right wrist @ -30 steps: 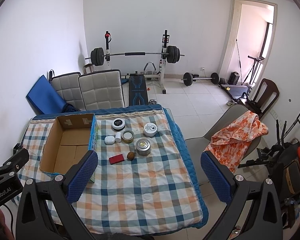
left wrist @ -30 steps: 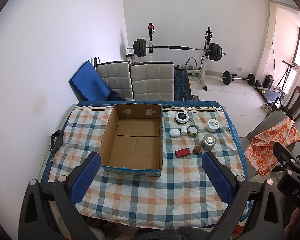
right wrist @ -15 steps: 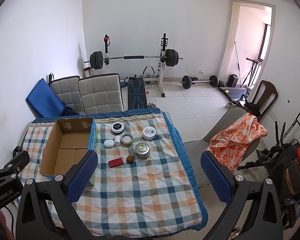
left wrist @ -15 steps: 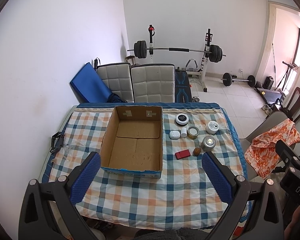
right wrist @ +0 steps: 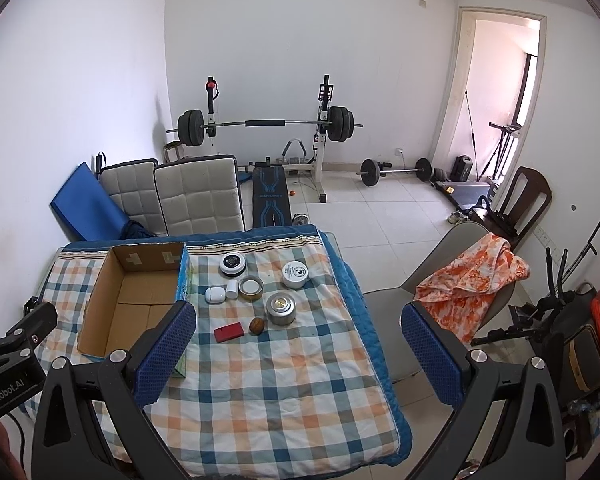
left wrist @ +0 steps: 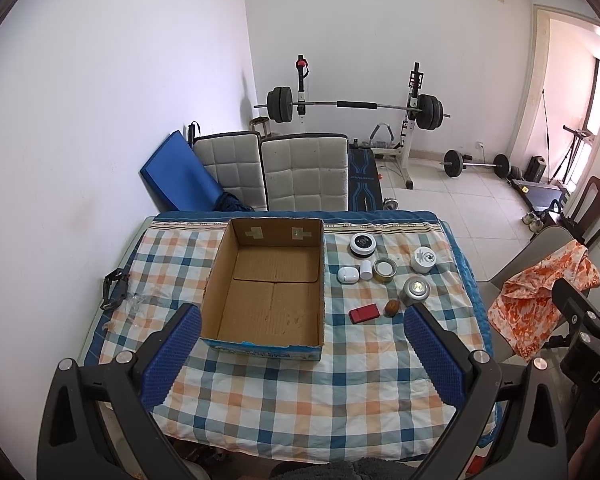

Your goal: Organize rigid objects

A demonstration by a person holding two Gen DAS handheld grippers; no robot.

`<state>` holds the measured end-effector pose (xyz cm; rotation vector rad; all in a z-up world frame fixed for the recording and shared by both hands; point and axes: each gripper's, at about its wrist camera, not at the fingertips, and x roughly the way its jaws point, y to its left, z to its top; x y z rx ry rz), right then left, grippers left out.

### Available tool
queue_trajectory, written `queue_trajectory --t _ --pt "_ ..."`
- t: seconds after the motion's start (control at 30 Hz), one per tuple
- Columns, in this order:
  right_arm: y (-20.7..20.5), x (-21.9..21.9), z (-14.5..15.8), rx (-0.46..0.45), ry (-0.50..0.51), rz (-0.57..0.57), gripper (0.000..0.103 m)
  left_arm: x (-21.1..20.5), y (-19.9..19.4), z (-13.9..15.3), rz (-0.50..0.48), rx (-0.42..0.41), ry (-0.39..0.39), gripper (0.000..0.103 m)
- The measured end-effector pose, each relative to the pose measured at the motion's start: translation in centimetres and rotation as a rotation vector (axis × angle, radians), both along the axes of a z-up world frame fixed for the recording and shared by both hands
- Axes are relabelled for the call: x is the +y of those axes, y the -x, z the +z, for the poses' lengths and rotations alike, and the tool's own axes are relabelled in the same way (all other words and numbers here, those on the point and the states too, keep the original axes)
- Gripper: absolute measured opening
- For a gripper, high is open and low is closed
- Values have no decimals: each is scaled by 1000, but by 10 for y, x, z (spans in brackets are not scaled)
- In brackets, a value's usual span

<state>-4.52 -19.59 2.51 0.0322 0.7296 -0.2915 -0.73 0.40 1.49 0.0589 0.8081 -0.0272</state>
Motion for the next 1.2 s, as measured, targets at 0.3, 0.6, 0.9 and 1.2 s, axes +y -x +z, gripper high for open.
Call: queue_trajectory --t 0.3,0.6,0.9,1.2 --pt "4 -2 2 -3 3 -1 103 0 0 0 0 0 1 103" --pt "6 -5 2 1 -6 -1 103 0 2 -1 -2 0 0 103" --pt "-1 -2 -11 33 -12 4 103 1 -3 -7 8 23 -1 103" --pt "-34 -2 -45 115 -39 6 103 19 -31 -21 52 80 -4 103"
